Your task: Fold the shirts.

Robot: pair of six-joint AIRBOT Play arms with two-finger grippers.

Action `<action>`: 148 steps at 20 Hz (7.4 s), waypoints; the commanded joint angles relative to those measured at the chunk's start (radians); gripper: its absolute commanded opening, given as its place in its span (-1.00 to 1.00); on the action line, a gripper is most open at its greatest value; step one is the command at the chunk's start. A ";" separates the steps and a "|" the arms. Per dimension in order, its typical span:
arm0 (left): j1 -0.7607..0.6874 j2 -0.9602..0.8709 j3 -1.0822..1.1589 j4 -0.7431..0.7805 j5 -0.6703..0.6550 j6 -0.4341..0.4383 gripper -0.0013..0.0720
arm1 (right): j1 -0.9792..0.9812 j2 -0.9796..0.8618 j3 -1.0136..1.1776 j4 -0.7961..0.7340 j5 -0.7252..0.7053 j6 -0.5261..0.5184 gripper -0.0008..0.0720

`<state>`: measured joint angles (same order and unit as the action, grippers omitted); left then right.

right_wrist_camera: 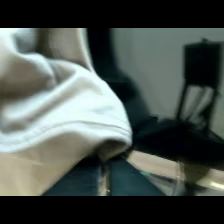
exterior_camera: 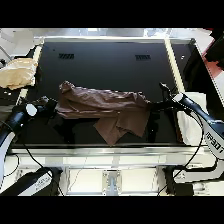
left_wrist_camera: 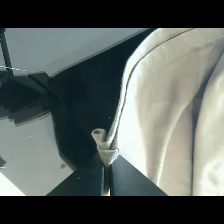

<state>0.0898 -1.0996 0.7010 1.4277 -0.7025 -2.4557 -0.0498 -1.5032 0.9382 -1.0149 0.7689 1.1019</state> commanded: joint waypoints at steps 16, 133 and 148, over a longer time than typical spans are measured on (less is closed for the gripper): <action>-0.007 0.624 0.583 0.170 -0.316 0.768 -0.94 | 0.006 0.945 0.585 -0.145 0.499 0.168 -0.93; 0.096 0.685 0.526 -0.163 -0.028 0.971 -0.94 | -0.199 1.259 0.314 -0.078 0.278 0.297 -0.93; 0.043 -0.184 0.835 -0.086 -0.388 1.015 -0.94 | -0.174 0.227 0.544 0.121 0.368 0.108 -0.93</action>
<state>0.1410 -1.1103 1.5593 1.3327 -1.1145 -1.4399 -0.2390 -1.0500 1.4902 -0.9390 1.1732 1.2507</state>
